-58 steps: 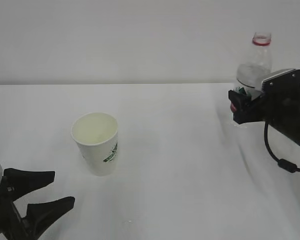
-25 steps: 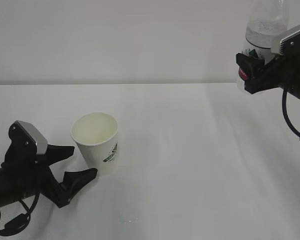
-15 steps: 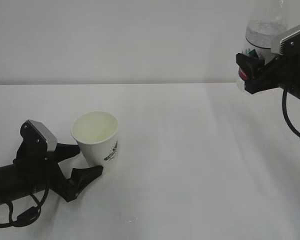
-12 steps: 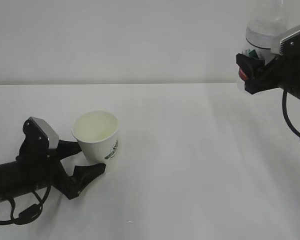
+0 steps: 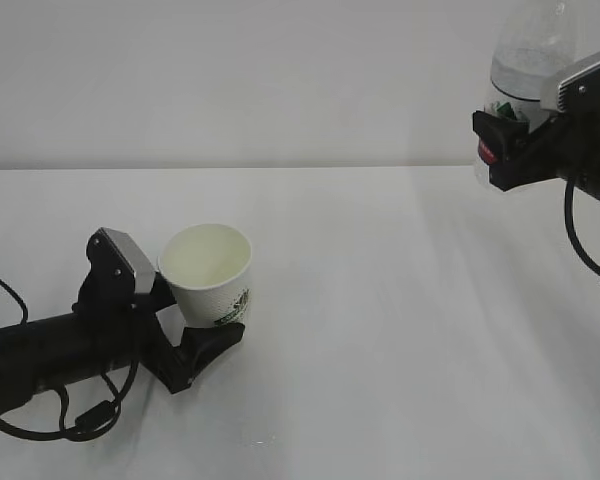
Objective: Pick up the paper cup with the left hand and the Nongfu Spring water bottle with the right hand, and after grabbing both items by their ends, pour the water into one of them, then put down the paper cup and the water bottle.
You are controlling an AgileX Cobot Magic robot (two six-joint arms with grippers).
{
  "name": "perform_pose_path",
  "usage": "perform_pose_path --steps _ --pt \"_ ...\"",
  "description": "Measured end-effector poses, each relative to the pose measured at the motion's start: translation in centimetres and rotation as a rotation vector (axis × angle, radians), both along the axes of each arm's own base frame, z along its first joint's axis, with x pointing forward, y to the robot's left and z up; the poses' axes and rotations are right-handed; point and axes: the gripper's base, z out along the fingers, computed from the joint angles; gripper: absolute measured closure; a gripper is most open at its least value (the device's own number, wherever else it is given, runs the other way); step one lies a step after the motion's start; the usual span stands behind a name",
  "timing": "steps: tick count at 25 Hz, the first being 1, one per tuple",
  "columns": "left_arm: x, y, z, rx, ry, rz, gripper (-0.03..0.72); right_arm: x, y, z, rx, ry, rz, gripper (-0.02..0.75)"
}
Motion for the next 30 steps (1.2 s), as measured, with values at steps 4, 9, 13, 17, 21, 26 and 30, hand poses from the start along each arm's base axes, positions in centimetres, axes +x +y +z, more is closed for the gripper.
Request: perform_pose_path --steps 4,9,13,17,21,26,30 --pt "0.5 -0.1 -0.2 -0.006 0.001 0.007 0.006 0.0 0.0 0.0 0.001 0.001 0.0 0.233" --pt "0.6 -0.2 -0.2 -0.009 0.001 0.007 0.093 0.0 0.0 0.0 0.001 0.003 -0.001 0.233" --pt "0.4 -0.2 -0.2 -0.013 0.007 0.0 0.122 0.0 0.0 0.0 0.001 0.003 -0.001 0.233" --pt "-0.1 -0.1 1.2 -0.02 -0.014 -0.004 0.123 0.0 0.0 -0.1 -0.008 0.019 -0.004 0.233" --pt "-0.7 0.0 3.2 -0.046 -0.046 -0.008 0.123 -0.3 0.0 0.5 -0.026 0.025 0.001 0.233" --pt "-1.3 -0.2 4.3 -0.075 -0.045 -0.055 0.124 -0.9 0.1 1.4 -0.019 0.011 0.019 0.233" --pt "-1.6 -0.5 5.4 -0.109 -0.034 -0.098 0.124 -1.4 0.5 2.1 -0.007 0.016 0.059 0.233"
